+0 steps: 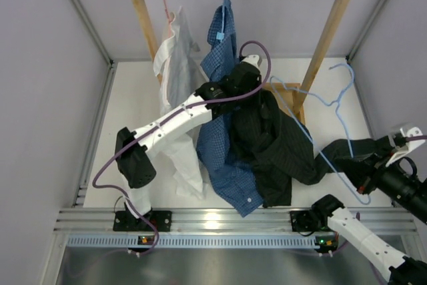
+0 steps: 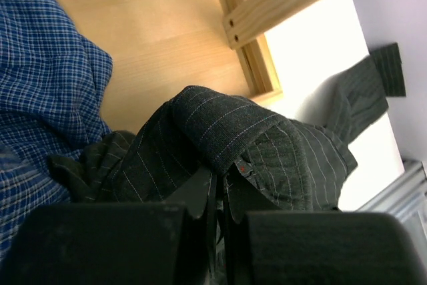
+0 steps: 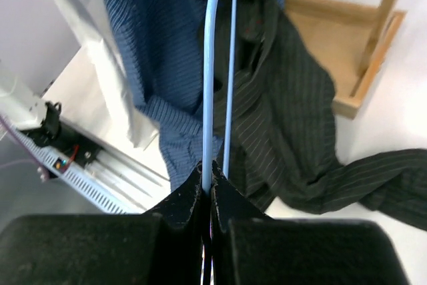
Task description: Place the shirt on the hanger
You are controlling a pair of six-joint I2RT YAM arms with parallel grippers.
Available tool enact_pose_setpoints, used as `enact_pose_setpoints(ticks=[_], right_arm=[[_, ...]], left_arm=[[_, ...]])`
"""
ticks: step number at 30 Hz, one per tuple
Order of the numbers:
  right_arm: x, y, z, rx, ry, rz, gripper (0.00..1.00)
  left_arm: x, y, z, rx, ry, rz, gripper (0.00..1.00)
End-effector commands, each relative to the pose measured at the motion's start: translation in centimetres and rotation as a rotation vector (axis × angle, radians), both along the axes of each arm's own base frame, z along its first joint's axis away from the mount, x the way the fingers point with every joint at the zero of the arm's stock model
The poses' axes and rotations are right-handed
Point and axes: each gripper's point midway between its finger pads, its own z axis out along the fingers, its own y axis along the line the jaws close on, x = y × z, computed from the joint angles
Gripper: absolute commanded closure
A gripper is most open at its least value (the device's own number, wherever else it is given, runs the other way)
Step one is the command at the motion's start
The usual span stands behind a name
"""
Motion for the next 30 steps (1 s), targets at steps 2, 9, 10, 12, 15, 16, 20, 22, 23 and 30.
enact_pose_setpoints(ticks=[2,9,10,12,15,16,20,22,23,30], right_arm=[[-2.1,0.9,-6.1,-0.035,0.221,0.069,1.0],[0.4,0.9,-8.4,-0.052,0.248,-0.013,1.0],[0.7,1.0,-8.5,-0.052,0.249,-0.021,1.0],[1.1,1.2,-8.6,-0.054,0.25,-0.024,1.0],[1.8,1.0,-8.4,-0.06,0.24,-0.052,1.0],[1.8,0.9,-8.3,-0.063,0.24,-0.053,1.0],[1.0,0.7,-7.4,-0.056,0.228,-0.039,1.0],[0.6,0.2,-6.9,-0.068,0.222,-0.048,1.0],[0.4,-0.1,-7.1,-0.083,0.23,-0.054,1.0],[1.1,-0.4,-7.2,-0.11,0.241,-0.079,1.0]], left_arm=[[1.5,-0.9,3.0,-0.088,-0.024,0.007,1.0],[0.6,-1.1,1.5,-0.085,0.026,-0.022,1.0],[0.5,-0.9,1.7,-0.091,0.024,-0.023,1.0],[0.2,-0.9,1.3,-0.09,0.033,-0.031,1.0],[-0.3,-1.0,0.9,-0.09,0.044,-0.055,1.0],[-0.4,-1.0,0.8,-0.085,0.043,-0.059,1.0],[0.1,-0.7,0.8,-0.067,0.021,-0.052,1.0],[0.4,-0.8,0.6,-0.058,0.015,-0.051,1.0],[0.4,-0.9,1.0,-0.062,0.008,-0.059,1.0],[0.1,-0.8,1.0,-0.062,0.009,-0.072,1.0]])
